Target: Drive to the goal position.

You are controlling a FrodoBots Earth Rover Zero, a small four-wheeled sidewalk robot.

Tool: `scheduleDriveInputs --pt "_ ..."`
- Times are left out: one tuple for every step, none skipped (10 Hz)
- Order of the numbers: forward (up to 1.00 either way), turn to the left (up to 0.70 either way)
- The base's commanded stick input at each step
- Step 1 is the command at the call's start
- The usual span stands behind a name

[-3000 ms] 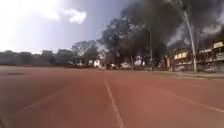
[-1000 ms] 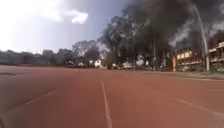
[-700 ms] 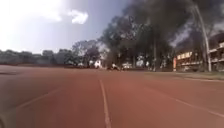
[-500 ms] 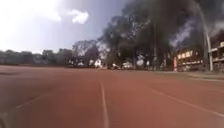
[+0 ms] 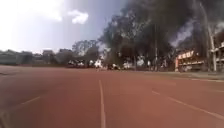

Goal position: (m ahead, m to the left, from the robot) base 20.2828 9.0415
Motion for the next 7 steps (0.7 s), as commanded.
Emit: scheduleDriveInputs --pt "0.70 0.00" --pt "0.70 0.00" --pt "0.70 0.00" --pt "0.70 0.00" --pt "0.70 0.00" --pt "0.70 0.00" --pt "0.70 0.00"
